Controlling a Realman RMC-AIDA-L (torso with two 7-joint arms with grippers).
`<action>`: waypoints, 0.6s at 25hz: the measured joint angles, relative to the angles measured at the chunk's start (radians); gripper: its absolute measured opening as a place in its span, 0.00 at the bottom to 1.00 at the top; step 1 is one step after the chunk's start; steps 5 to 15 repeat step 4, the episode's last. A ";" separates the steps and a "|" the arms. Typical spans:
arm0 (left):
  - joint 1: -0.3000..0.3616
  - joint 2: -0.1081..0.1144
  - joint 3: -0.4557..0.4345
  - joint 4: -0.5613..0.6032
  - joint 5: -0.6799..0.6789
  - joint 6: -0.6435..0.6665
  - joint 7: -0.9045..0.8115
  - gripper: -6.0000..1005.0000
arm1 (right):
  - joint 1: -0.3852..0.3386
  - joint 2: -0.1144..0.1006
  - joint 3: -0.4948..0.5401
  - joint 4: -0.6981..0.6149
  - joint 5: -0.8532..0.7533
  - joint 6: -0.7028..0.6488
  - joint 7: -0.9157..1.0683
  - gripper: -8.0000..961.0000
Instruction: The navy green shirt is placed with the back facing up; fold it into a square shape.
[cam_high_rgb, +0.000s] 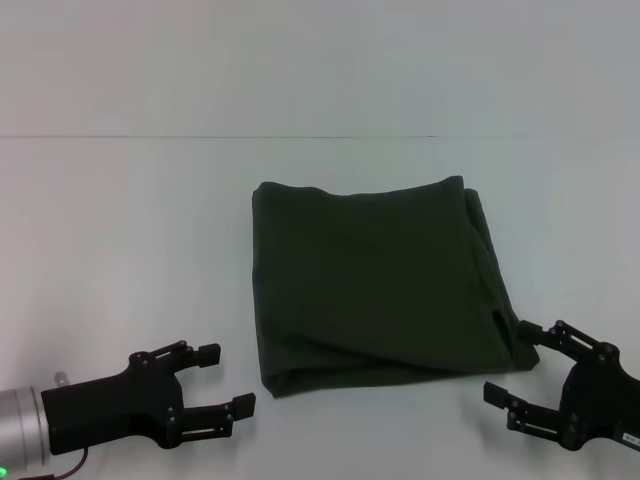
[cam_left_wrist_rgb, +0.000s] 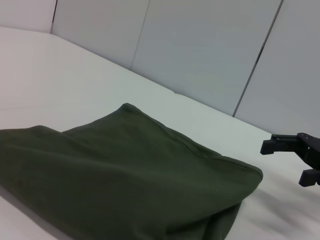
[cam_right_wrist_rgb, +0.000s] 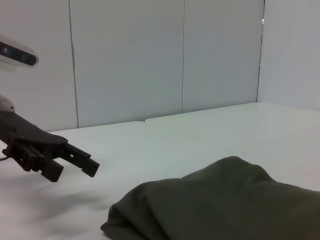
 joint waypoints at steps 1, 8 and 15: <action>0.000 0.000 0.000 0.000 0.000 0.000 0.000 0.90 | -0.001 0.000 0.000 0.000 0.000 0.000 0.000 0.95; 0.000 0.000 0.000 0.000 0.000 0.002 0.000 0.90 | -0.001 0.000 0.000 0.000 0.000 0.000 0.000 0.95; 0.000 0.000 0.000 0.000 0.000 0.002 0.000 0.90 | -0.001 0.000 0.000 0.000 0.000 0.000 0.000 0.95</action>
